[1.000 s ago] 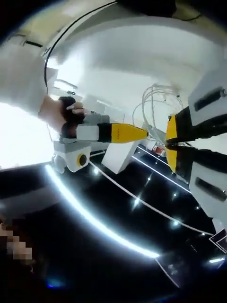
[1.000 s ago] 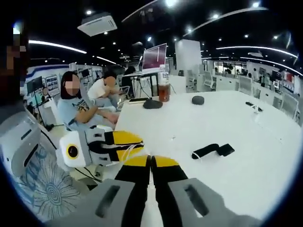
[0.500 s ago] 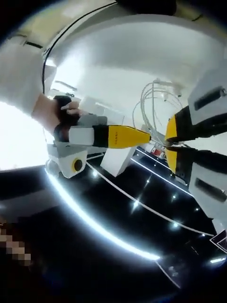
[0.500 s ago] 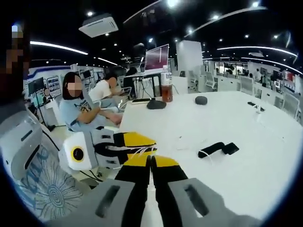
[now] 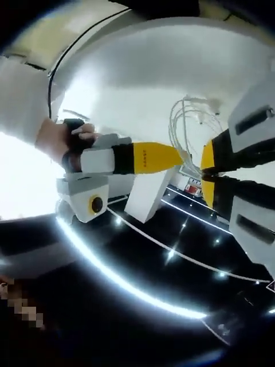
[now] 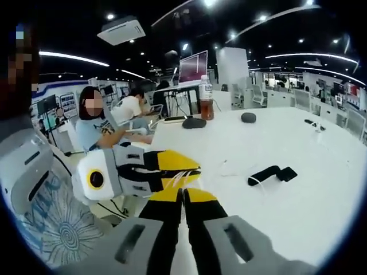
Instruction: Peel open the Velcro strap on the desktop, arrange the wired earphones neatly onto it, and close the Velcro strap to secure them.
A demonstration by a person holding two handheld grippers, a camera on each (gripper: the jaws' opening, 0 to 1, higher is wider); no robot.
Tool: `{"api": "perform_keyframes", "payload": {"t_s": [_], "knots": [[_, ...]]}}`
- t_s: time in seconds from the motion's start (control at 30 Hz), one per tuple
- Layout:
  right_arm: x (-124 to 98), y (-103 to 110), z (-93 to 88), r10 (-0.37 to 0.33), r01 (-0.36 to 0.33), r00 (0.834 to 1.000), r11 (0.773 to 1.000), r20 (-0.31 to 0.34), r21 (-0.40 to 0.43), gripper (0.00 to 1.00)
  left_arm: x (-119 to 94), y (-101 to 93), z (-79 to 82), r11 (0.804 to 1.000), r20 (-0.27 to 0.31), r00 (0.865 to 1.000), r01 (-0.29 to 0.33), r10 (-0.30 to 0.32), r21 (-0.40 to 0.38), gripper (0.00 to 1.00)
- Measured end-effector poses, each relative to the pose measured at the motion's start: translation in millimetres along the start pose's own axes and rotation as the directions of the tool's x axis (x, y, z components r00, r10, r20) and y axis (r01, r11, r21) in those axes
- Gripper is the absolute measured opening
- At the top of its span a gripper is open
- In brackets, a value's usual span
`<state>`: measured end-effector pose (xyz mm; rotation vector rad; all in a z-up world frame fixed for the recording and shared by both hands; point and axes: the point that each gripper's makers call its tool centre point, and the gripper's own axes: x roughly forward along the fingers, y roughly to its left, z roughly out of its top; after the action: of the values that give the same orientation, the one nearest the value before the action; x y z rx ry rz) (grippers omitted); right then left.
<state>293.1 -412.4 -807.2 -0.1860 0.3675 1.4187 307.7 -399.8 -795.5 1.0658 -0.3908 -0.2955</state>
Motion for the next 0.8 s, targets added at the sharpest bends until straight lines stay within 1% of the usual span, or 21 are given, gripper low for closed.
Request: {"api": "perform_keyframes", "payload": {"t_s": [0.1,0.17,0.2,0.27,0.37,0.4,0.43,0.5,0.53,0.67,0.73,0.8], "knots": [[-5,-1,7.7,-0.006,0.007,0.999,1.000,0.042,-0.009,0.06,1,9.7,0.0,1.000,0.004,1.000,-0.017,0.017,0.005,0.07],[-10,-4,13.7,-0.014,0.014,0.997,1.000,0.072,-0.011,0.08,1,18.9,-0.2,1.000,0.011,1.000,-0.028,0.029,-0.012,0.07],[-13,-7,18.3,-0.019,0.020,0.995,1.000,0.097,-0.011,0.09,1,22.6,-0.3,0.999,0.013,0.999,-0.033,0.033,-0.012,0.07],[-20,-13,25.6,-0.029,0.030,0.989,1.000,0.143,-0.001,0.13,1,30.1,-0.5,0.999,0.018,0.999,-0.045,0.045,-0.024,0.07],[-30,-29,27.5,-0.074,0.071,0.982,0.997,0.175,0.024,0.13,1,41.5,-0.8,0.997,0.026,0.998,-0.061,0.063,-0.050,0.07],[-31,-32,26.3,-0.086,0.083,0.981,0.996,0.176,0.026,0.13,0,45.4,-0.3,0.996,0.030,0.997,-0.069,0.071,-0.055,0.07],[-31,-41,22.4,-0.115,0.111,0.979,0.993,0.171,0.033,0.13,0,48.5,0.1,0.995,0.034,0.997,-0.074,0.076,-0.060,0.07],[-27,-51,12.6,-0.144,0.141,0.978,0.990,0.148,0.033,0.13,0,53.9,0.3,0.994,0.036,0.996,-0.082,0.085,-0.072,0.07],[-23,-54,6.7,-0.149,0.145,0.980,0.989,0.132,0.037,0.13,-1,57.3,0.6,0.992,0.041,0.995,-0.089,0.093,-0.090,0.07],[-3,-64,-6.5,-0.143,0.137,0.985,0.988,0.096,0.068,0.12,-3,65.8,-1.6,0.987,0.040,0.993,-0.101,0.107,-0.122,0.07],[11,-68,-10.4,-0.130,0.122,0.988,0.988,0.083,0.098,0.12,-5,67.5,-2.7,0.984,0.034,0.993,-0.110,0.115,-0.139,0.07],[21,-70,-12.3,-0.122,0.114,0.990,0.988,0.073,0.103,0.12,-5,67.2,-3.9,0.981,0.029,0.992,-0.116,0.121,-0.153,0.07]]}}
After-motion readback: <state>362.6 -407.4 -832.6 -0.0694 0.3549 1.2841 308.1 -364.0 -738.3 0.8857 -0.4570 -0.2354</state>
